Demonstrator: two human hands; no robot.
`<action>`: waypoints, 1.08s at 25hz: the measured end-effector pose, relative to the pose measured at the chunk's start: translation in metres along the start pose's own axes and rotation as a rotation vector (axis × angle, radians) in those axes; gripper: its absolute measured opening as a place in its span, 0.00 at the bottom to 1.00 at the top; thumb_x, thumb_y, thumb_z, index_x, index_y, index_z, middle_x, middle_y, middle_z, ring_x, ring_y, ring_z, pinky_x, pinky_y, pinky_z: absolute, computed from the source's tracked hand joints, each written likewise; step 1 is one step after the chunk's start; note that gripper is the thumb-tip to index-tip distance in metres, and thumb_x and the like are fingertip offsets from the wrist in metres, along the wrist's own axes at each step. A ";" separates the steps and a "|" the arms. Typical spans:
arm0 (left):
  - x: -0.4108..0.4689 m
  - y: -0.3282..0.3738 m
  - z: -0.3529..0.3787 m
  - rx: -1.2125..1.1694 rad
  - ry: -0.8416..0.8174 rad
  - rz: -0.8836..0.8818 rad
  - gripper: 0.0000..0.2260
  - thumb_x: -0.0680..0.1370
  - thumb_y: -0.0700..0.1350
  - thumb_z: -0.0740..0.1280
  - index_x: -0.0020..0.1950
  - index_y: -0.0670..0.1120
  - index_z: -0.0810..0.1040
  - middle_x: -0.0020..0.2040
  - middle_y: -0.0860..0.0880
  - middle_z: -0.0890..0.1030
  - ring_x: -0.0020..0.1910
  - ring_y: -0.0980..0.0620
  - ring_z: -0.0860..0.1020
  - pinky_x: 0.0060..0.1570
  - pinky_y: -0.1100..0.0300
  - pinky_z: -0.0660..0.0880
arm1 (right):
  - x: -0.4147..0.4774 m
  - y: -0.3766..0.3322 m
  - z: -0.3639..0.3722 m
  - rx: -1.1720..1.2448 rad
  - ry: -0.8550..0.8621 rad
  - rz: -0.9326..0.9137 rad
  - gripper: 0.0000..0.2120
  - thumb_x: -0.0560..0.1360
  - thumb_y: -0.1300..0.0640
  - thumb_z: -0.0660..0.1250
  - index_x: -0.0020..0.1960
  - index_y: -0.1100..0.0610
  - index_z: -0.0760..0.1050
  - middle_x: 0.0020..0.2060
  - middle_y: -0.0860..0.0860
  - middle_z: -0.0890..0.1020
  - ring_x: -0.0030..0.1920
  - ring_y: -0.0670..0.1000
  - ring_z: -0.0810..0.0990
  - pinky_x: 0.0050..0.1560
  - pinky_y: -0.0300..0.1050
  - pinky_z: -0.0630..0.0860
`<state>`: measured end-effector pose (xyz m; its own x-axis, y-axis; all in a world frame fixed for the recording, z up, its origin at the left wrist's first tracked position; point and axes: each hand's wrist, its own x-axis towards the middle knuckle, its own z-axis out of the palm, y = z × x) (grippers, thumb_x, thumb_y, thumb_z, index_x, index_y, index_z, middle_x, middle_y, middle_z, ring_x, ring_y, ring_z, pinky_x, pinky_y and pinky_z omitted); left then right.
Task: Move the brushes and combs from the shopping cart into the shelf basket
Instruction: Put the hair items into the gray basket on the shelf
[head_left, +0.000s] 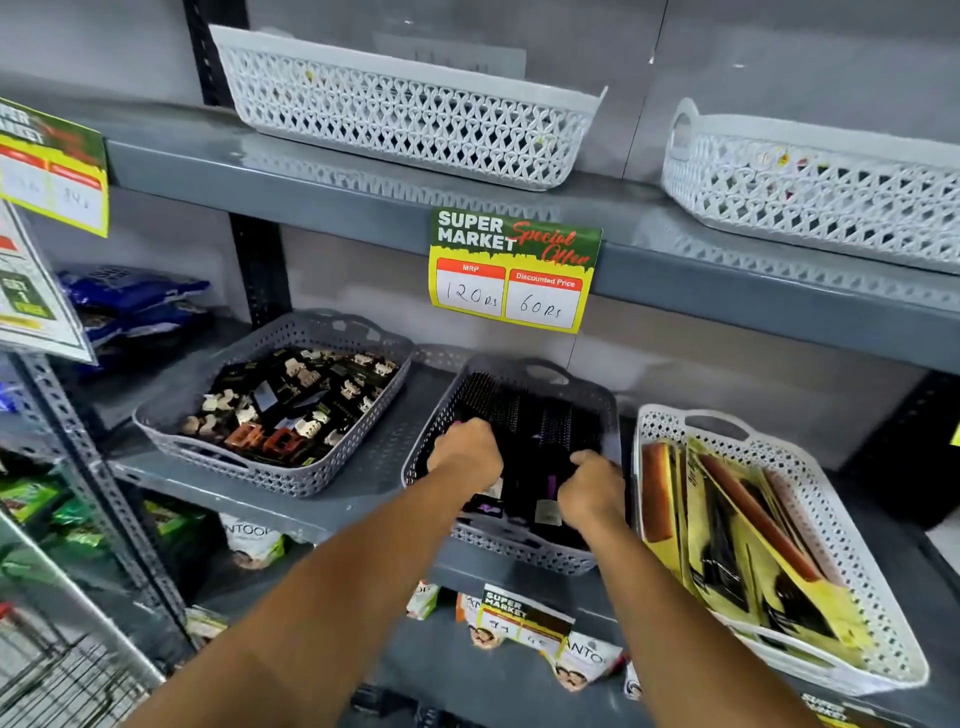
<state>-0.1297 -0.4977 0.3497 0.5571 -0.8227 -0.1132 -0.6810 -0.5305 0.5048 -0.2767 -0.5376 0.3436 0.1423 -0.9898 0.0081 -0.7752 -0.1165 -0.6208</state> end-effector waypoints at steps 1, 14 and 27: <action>-0.002 -0.004 -0.005 -0.017 0.013 0.030 0.10 0.74 0.39 0.63 0.53 0.39 0.78 0.56 0.37 0.81 0.56 0.37 0.79 0.53 0.49 0.76 | -0.002 -0.002 -0.002 0.012 0.002 -0.020 0.19 0.71 0.67 0.61 0.62 0.59 0.74 0.60 0.61 0.78 0.57 0.61 0.78 0.54 0.49 0.76; -0.111 -0.180 -0.111 0.249 0.572 -0.021 0.21 0.79 0.48 0.55 0.69 0.39 0.70 0.67 0.36 0.72 0.66 0.36 0.68 0.66 0.45 0.67 | -0.046 -0.107 0.035 -0.276 0.066 -0.676 0.20 0.74 0.56 0.59 0.66 0.54 0.68 0.69 0.55 0.69 0.71 0.59 0.61 0.66 0.60 0.66; -0.282 -0.427 -0.112 -0.129 0.703 -0.784 0.18 0.80 0.47 0.58 0.67 0.40 0.67 0.64 0.35 0.74 0.62 0.36 0.73 0.62 0.43 0.72 | -0.227 -0.202 0.220 -0.212 -0.516 -1.193 0.20 0.75 0.55 0.59 0.66 0.58 0.69 0.67 0.57 0.71 0.68 0.60 0.66 0.66 0.54 0.65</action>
<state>0.0576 -0.0161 0.2620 0.9965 0.0649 0.0532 0.0204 -0.8021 0.5969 -0.0173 -0.2715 0.2943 0.9822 -0.1314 0.1340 -0.0851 -0.9482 -0.3061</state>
